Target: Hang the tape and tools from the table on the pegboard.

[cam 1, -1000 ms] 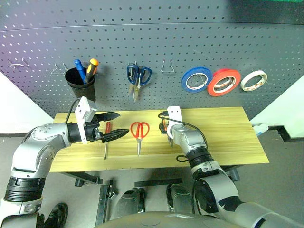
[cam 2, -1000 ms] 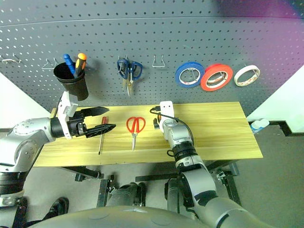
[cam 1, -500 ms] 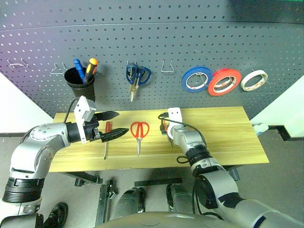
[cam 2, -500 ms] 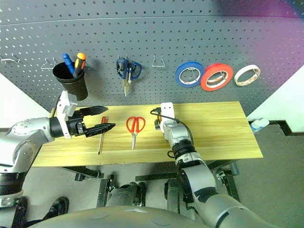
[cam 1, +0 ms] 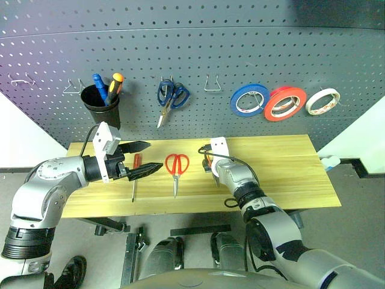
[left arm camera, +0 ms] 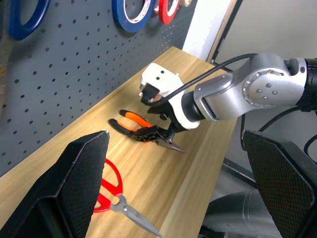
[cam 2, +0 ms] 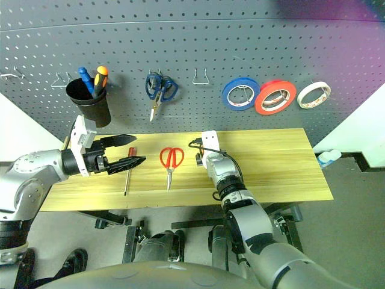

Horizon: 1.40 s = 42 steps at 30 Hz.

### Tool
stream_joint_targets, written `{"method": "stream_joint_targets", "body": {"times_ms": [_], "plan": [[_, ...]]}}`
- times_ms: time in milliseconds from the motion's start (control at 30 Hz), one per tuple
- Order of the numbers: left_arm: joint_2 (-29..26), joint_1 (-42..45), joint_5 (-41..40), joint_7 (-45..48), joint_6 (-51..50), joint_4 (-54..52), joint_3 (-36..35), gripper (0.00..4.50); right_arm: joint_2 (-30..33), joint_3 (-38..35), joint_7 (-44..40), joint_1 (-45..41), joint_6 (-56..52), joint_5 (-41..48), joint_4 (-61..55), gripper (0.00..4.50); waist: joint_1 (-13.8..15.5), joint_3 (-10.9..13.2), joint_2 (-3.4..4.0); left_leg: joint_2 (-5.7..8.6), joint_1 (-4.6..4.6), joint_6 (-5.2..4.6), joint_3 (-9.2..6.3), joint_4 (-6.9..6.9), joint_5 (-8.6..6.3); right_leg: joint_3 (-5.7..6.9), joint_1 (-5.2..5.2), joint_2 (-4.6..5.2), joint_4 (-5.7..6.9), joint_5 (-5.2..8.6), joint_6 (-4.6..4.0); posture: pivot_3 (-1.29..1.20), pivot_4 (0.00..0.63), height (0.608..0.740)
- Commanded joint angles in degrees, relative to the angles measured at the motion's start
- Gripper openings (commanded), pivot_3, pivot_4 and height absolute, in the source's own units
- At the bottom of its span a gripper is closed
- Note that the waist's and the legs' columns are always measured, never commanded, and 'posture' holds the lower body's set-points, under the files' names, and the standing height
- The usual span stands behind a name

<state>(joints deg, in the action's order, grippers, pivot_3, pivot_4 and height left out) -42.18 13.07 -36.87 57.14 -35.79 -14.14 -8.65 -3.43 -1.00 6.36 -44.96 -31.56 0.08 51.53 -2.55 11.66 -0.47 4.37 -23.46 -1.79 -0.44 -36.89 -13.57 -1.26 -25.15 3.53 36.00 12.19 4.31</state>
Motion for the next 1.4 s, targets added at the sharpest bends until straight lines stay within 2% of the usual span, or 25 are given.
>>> {"method": "stream_joint_targets", "body": {"times_ms": [33, 433, 533, 700, 733, 1400], "plan": [[-0.79, -0.33, -0.93, 0.03, 0.45, -2.27, -1.64, 4.50, 0.12, 0.30, -0.10, -2.02, -0.97, -0.57, -0.12, 4.46, 0.00, 0.01, 0.00, 0.00, 0.00, 0.00, 0.00, 0.01, 0.00, 0.00, 0.00, 0.00, 0.00, 0.00, 0.00, 0.04, 0.208, 0.740], [-0.78, -0.40, -1.03, -0.08, 0.43, -2.27, -1.73, 4.50, 0.33, -0.10, -1.12, -3.06, -1.11, -0.22, 1.51, 4.46, 0.00, 0.03, 0.00, -0.01, -0.05, 0.00, -0.01, 0.14, 0.00, 0.01, -0.06, 0.00, -0.15, 0.01, 0.00, 0.04, 0.206, 0.740], [-0.83, -0.40, -1.08, -0.15, 0.33, -2.34, -1.78, 4.50, 0.40, 0.35, -1.55, -3.24, -0.92, -0.58, 2.29, 3.86, 0.01, 0.03, 0.00, 0.00, -0.06, 0.00, -0.01, 0.25, 0.00, 0.01, -0.06, 0.00, -0.25, 0.00, 0.00, 0.04, 0.208, 0.740], [-0.84, -0.51, -1.32, -0.38, 0.00, -2.55, -1.93, 4.50, 0.61, 0.41, -1.73, -3.78, -0.62, -0.93, 3.24, 2.21, 0.01, 0.03, -0.01, -0.01, -0.05, 0.00, -0.01, 0.66, 0.01, 0.02, -0.09, 0.00, -0.61, -0.01, 0.01, 0.04, 0.210, 0.740], [-0.85, -0.50, -1.34, -0.43, -0.03, -2.57, -1.95, 4.50, 0.80, 0.70, -1.94, -3.85, -0.39, -1.21, 3.34, 2.07, 0.01, 0.03, 0.00, -0.01, -0.05, 0.00, -0.01, 0.71, 0.01, 0.02, -0.10, 0.00, -0.66, -0.01, 0.01, 0.04, 0.210, 0.740], [-1.01, -0.27, -1.96, -0.92, -0.70, -2.22, -2.43, 4.50, 3.58, 1.36, -5.68, -1.43, -1.12, -1.52, 1.40, 2.07, 0.16, 0.04, 0.00, -0.01, -0.06, 0.01, -0.01, 0.91, 0.01, 0.05, -0.11, 0.02, -0.81, 0.02, -0.04, 0.05, 0.215, 0.740]]}}
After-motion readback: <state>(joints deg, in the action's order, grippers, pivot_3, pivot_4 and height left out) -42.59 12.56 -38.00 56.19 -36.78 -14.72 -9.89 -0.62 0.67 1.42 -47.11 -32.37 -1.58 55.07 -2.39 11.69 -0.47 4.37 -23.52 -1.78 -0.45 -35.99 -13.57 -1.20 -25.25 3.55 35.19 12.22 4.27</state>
